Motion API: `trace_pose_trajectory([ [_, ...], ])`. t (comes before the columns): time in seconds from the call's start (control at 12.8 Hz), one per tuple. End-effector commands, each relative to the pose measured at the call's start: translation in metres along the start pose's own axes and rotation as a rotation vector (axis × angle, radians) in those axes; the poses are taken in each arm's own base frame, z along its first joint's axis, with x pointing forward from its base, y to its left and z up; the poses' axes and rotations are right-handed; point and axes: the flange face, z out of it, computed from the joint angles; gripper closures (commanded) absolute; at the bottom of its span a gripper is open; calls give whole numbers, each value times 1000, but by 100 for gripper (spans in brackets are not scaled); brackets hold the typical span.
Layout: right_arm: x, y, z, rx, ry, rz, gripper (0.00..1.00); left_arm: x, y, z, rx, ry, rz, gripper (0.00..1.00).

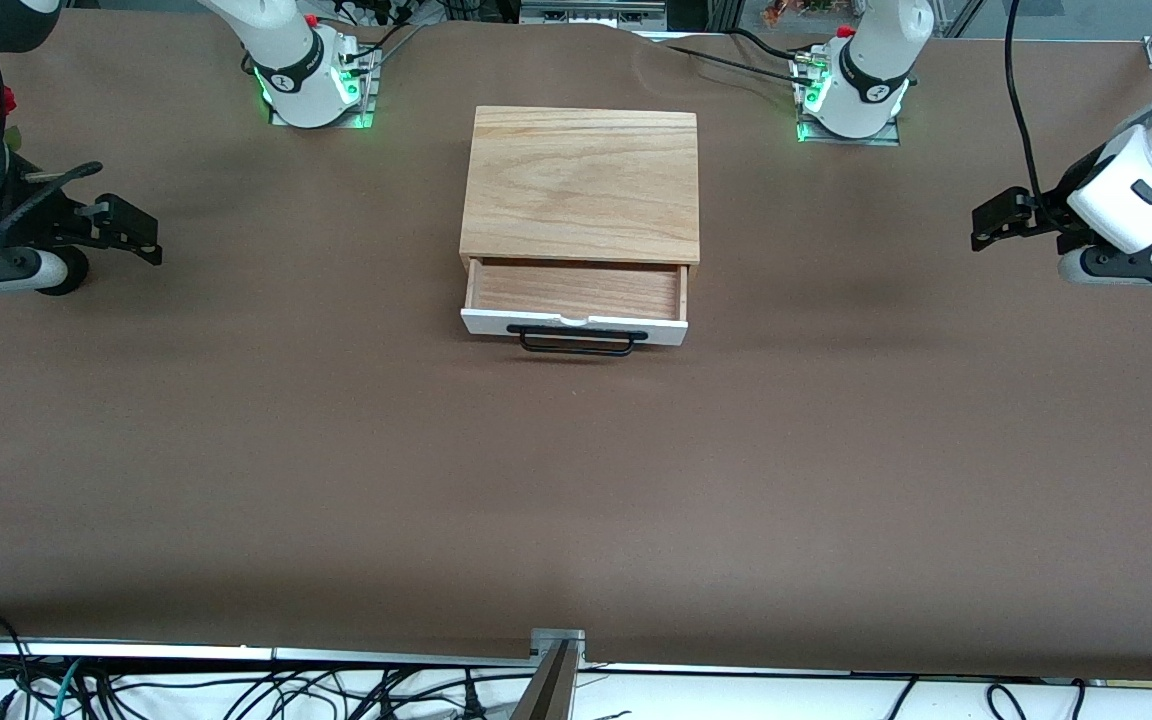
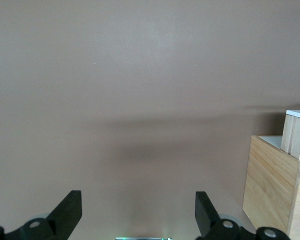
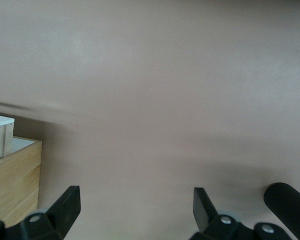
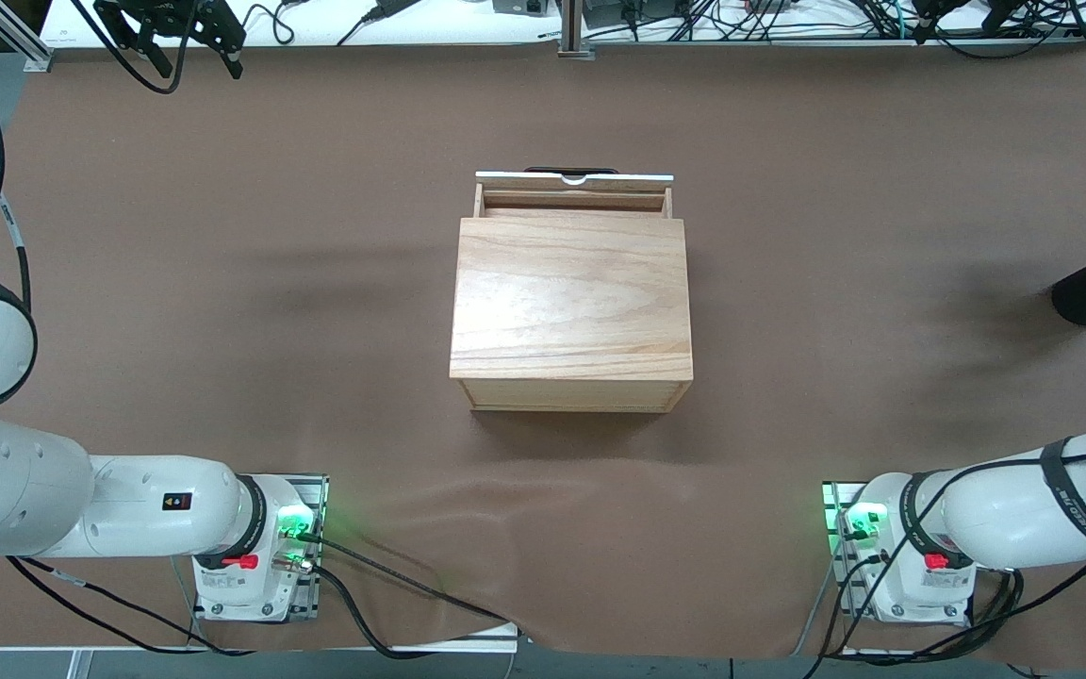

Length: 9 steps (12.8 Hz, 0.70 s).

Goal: Close drawer with both arms simultaneously

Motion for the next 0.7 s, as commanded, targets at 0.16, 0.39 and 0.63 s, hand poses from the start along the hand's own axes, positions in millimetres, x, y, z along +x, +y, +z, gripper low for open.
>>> trace_pose_trajectory([
  [0.16,-5,2,-9,-4,-3,19,0,11,14,11,-50,-36,39,0],
  [0.39,-1,-3,-10,4,17,3,0,30,45,44,-185,-94,66,0],
  [0.63,-1,-6,-9,6,14,5,0,70,82,89,-347,-65,63,0],
])
